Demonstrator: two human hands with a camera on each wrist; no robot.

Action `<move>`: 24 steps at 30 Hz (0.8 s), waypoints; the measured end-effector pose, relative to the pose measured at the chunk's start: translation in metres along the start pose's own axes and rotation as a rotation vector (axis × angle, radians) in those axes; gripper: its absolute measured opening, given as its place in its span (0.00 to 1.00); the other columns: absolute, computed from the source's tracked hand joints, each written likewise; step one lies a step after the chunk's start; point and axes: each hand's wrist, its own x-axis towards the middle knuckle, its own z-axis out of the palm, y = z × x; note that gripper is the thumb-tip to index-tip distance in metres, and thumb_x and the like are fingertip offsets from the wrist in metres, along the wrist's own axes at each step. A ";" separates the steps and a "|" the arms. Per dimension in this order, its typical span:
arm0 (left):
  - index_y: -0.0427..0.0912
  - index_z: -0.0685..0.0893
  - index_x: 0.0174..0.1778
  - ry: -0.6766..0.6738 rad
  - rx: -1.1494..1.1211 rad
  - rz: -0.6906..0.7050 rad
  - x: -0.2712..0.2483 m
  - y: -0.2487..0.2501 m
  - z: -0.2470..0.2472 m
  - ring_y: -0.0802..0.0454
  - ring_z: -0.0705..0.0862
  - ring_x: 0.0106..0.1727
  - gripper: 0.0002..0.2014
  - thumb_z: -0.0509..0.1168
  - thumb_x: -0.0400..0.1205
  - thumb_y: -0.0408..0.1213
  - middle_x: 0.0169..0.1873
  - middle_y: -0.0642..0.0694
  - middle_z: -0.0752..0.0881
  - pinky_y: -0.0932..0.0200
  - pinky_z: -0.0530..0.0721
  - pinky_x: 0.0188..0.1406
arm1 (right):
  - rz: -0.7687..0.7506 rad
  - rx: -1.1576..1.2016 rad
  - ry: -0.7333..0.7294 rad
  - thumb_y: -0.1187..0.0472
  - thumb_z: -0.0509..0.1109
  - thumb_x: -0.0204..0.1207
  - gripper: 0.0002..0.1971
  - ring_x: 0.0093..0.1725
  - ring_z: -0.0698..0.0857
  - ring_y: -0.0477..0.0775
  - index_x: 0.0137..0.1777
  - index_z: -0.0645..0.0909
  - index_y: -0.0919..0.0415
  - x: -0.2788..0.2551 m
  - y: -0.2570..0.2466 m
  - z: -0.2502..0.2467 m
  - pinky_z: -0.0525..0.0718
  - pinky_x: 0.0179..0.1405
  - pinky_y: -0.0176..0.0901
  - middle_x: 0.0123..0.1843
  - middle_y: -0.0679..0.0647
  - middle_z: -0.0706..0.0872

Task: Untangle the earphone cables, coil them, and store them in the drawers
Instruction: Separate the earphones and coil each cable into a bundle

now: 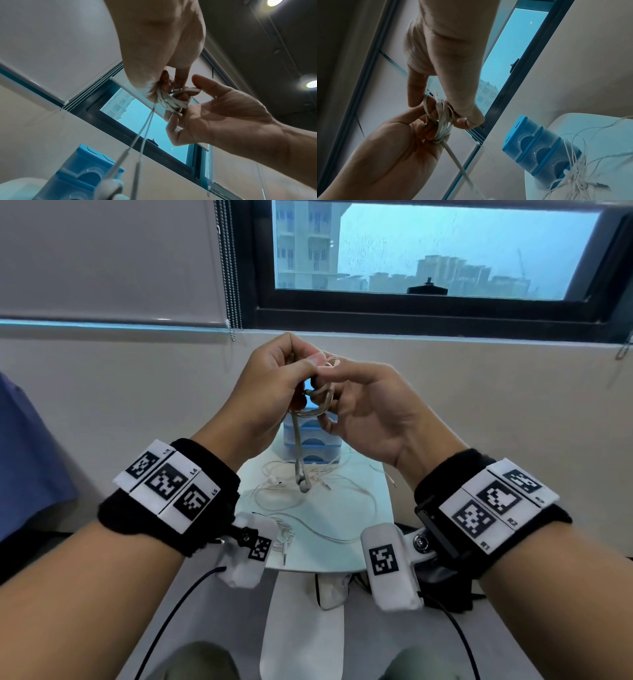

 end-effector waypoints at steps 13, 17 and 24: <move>0.40 0.87 0.53 -0.036 0.188 -0.017 0.011 0.006 0.003 0.54 0.82 0.35 0.05 0.70 0.87 0.38 0.43 0.38 0.86 0.63 0.79 0.29 | -0.012 -0.255 0.114 0.72 0.74 0.75 0.19 0.50 0.87 0.54 0.66 0.84 0.61 0.007 -0.012 -0.013 0.79 0.48 0.49 0.48 0.58 0.89; 0.40 0.86 0.50 0.042 0.171 -0.048 0.017 0.013 0.002 0.62 0.78 0.26 0.03 0.70 0.87 0.35 0.34 0.48 0.82 0.63 0.78 0.28 | -0.097 -0.412 0.116 0.75 0.75 0.78 0.25 0.50 0.92 0.57 0.73 0.79 0.58 0.007 -0.022 -0.015 0.89 0.54 0.51 0.53 0.75 0.87; 0.39 0.93 0.47 0.101 0.146 -0.057 0.017 0.023 -0.001 0.59 0.73 0.26 0.04 0.73 0.84 0.34 0.36 0.44 0.84 0.64 0.78 0.28 | -0.142 -0.819 0.070 0.66 0.68 0.87 0.12 0.48 0.95 0.51 0.69 0.82 0.61 -0.003 -0.032 -0.022 0.93 0.52 0.46 0.50 0.61 0.94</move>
